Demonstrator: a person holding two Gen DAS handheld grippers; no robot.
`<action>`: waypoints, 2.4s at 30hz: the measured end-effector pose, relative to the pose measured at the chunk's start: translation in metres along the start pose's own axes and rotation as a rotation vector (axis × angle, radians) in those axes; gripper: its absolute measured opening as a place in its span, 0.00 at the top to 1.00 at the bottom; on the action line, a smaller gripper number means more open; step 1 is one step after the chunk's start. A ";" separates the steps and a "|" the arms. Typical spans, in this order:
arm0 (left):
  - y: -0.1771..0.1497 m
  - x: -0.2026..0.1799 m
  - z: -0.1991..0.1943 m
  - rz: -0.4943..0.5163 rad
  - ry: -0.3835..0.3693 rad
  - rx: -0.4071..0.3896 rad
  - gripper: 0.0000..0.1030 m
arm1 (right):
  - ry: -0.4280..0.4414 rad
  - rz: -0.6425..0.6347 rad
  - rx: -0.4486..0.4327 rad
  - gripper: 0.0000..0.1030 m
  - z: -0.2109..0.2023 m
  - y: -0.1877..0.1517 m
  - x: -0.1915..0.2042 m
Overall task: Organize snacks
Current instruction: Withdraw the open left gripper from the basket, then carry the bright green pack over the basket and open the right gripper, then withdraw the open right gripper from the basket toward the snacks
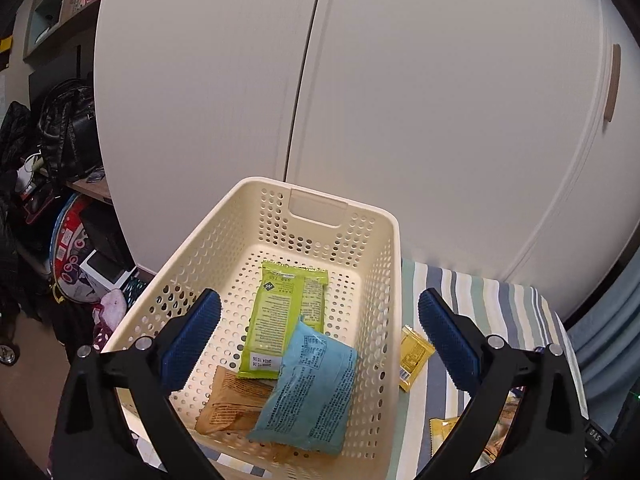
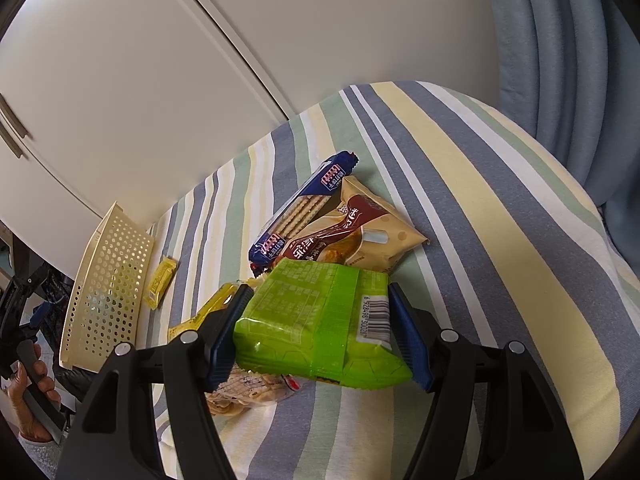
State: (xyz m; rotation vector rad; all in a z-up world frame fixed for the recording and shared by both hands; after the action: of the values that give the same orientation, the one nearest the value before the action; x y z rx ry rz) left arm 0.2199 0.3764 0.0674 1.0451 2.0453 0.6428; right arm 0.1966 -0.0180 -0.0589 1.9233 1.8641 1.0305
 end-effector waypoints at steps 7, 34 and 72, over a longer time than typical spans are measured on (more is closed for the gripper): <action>0.001 0.000 -0.001 0.024 0.001 -0.026 0.02 | -0.011 -0.005 -0.009 0.35 -0.003 0.000 0.000; 0.043 0.055 -0.035 -0.052 0.107 -0.164 0.02 | 0.248 -0.374 -0.100 0.35 -0.006 0.071 0.252; 0.065 0.040 -0.086 0.002 0.082 -0.296 0.02 | 0.280 -0.457 -0.045 0.26 0.049 0.054 0.339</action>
State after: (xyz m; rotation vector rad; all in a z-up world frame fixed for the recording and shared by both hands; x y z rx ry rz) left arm 0.1657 0.4363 0.1492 0.8596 1.9433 0.9694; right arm 0.2416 0.3105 0.0416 1.2813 2.2615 1.2110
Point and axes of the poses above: each gripper's, at about its wrist camera, not at the fingertips, and z roughly the way its jaws point, x to its left, y to its top, the point moved 8 cm from there along z, roughly the way its jaws point, and after that the axes turned 15 degrees about -z, right-handed, at the moved point
